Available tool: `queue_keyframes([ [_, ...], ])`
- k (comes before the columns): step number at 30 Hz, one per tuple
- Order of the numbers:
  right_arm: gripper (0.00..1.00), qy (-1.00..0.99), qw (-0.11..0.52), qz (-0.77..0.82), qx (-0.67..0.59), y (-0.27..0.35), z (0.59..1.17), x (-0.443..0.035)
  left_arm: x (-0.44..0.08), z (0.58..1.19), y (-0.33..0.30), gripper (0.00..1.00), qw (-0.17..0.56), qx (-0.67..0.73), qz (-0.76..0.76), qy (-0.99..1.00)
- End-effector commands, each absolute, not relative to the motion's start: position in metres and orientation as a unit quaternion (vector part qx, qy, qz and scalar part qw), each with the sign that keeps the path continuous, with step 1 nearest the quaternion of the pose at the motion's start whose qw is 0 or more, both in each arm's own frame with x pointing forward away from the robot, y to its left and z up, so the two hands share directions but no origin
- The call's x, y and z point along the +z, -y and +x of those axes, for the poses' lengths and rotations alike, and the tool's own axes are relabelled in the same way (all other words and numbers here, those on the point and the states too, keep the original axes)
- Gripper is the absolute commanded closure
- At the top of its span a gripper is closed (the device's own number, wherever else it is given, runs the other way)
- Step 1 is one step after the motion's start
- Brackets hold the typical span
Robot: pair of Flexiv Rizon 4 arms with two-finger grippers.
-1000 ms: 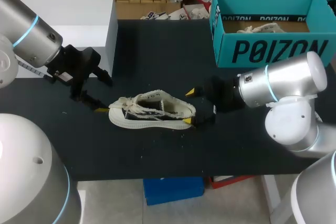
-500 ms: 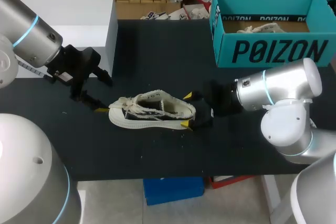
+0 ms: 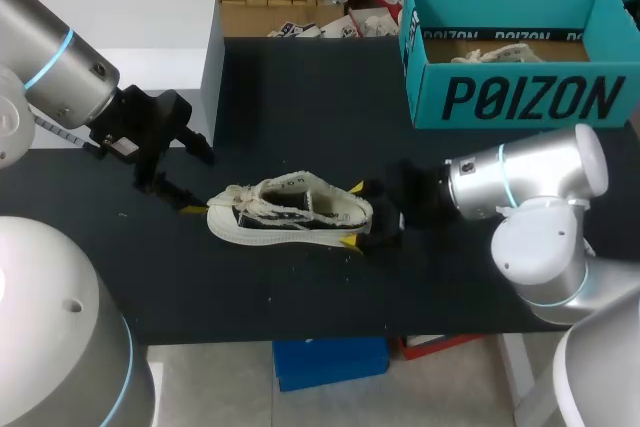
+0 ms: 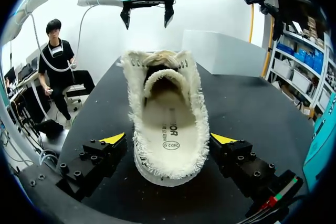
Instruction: Take the shoe out of the shoebox, open the shoe tongue, remove and reinsert the insole, then place the shoe into the shoebox
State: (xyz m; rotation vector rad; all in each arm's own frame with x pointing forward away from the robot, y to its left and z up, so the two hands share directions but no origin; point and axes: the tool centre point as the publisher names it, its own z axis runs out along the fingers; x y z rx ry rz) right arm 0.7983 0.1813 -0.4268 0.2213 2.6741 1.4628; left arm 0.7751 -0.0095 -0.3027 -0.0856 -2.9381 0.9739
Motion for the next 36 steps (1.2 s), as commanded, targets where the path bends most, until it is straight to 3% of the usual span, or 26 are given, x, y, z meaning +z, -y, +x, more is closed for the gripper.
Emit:
queue_keyframes([
  [1,0.0,-0.871,0.042,0.073,0.484,-0.184,0.8,-0.434,-0.304,0.775,0.01,0.0,0.021,0.314,-0.028,0.949],
  [4,0.0,-0.867,0.039,0.075,0.491,-0.184,0.801,-0.435,-0.304,0.775,0.01,0.0,0.021,0.314,-0.028,0.949],
  [5,0.26,-0.868,0.037,0.075,0.489,-0.185,0.802,-0.436,-0.304,0.775,0.01,0.0,0.021,0.314,-0.028,0.949],
  [6,0.96,-0.87,0.036,0.077,0.485,-0.185,0.802,-0.437,-0.304,0.775,0.01,0.0,0.021,0.314,-0.028,0.949],
  [7,1.0,-0.868,0.033,0.077,0.49,-0.185,0.803,-0.438,-0.304,0.775,0.01,0.0,0.021,0.314,-0.028,0.949],
  [20,1.0,-0.868,0.033,0.077,0.49,-0.185,0.803,-0.438,-0.304,0.775,0.01,0.0,0.021,0.314,-0.028,0.949],
  [27,1.0,-0.868,0.033,0.077,0.49,-0.185,0.803,-0.438,-0.303,0.784,0.024,0.0,0.027,0.238,0.111,0.965],
  [36,1.0,-0.868,0.033,0.077,0.49,-0.185,0.803,-0.438,-0.303,0.784,0.024,0.0,0.027,0.238,0.111,0.965],
])
